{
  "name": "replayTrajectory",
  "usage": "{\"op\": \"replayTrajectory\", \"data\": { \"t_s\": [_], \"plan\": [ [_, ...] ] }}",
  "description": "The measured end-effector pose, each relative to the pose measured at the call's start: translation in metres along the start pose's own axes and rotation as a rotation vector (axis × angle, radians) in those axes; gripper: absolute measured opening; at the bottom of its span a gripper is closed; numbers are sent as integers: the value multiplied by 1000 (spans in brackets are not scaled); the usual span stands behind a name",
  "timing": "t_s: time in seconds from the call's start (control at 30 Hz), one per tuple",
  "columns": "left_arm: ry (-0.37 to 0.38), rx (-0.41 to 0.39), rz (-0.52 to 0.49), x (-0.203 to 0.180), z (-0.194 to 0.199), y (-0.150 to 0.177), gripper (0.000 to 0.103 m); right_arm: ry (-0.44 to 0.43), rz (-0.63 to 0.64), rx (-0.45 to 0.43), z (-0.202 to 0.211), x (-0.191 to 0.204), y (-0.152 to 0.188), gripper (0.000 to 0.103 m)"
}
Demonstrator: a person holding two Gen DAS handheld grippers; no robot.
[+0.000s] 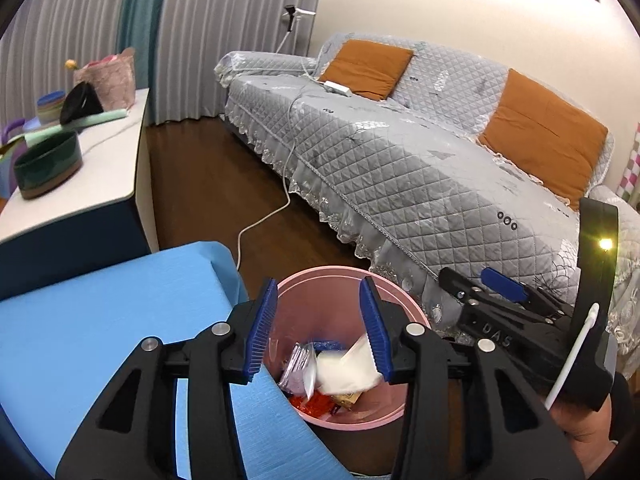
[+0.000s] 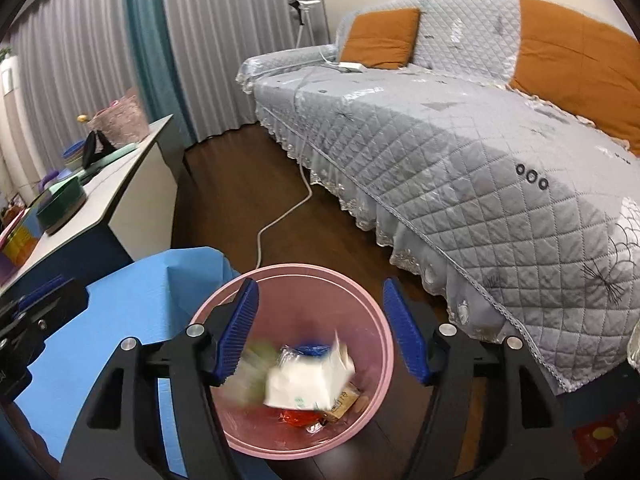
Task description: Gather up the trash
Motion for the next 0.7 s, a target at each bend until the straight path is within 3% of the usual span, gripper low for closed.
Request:
{"op": "replayTrajectory", "data": {
  "t_s": [0.13,0.2,0.37,0.57,0.7],
  "plan": [
    [-12,1,14,5,3,3,44,-1,-3,-6,2,1,-2,67],
    [-21,-3,21,8,8,4,46,-6,-3,-18,6,2,-4,75],
    [-41,-22,28,11,21,2,61,-8,-15,-41,20,-2,-7,86],
    [-67,-53,45,14,47,7,71,-3,-16,-71,50,-5,-7,97],
    [-93,-65,44,14,67,13,73,-9,-14,-89,73,-3,-1,98]
  ]
}}
Point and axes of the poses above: each gripper's, at about its wrist camera, not at the fingertips, and z roughly against the way its jaws point, x to its left, y to its underside, the point moved 1 cm from there along -z, roughly the way its jaws point, and after that the axes turned 11 degrees about y, right-handed, at the moved point
